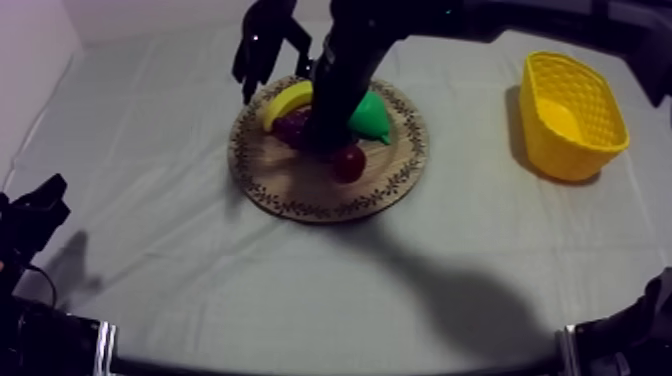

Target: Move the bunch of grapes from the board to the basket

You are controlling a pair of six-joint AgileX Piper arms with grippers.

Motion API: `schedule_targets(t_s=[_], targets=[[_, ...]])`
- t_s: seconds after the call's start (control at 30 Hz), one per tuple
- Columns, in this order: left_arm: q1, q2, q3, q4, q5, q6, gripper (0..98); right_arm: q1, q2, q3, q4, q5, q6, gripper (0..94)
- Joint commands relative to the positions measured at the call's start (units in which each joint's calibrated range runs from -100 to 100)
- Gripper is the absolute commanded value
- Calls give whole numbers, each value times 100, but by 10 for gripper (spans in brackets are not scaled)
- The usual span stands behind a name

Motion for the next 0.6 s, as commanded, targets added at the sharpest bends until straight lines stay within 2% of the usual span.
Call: schedule_targets(t_s=[0.0,0.57], targets=[[-1,0,2,0,-1,1,0,2,249,-98,28,-37,-18,918],[-1,0,2,0,-1,1,0,102,1634,-1203,30,-163,-53,906]])
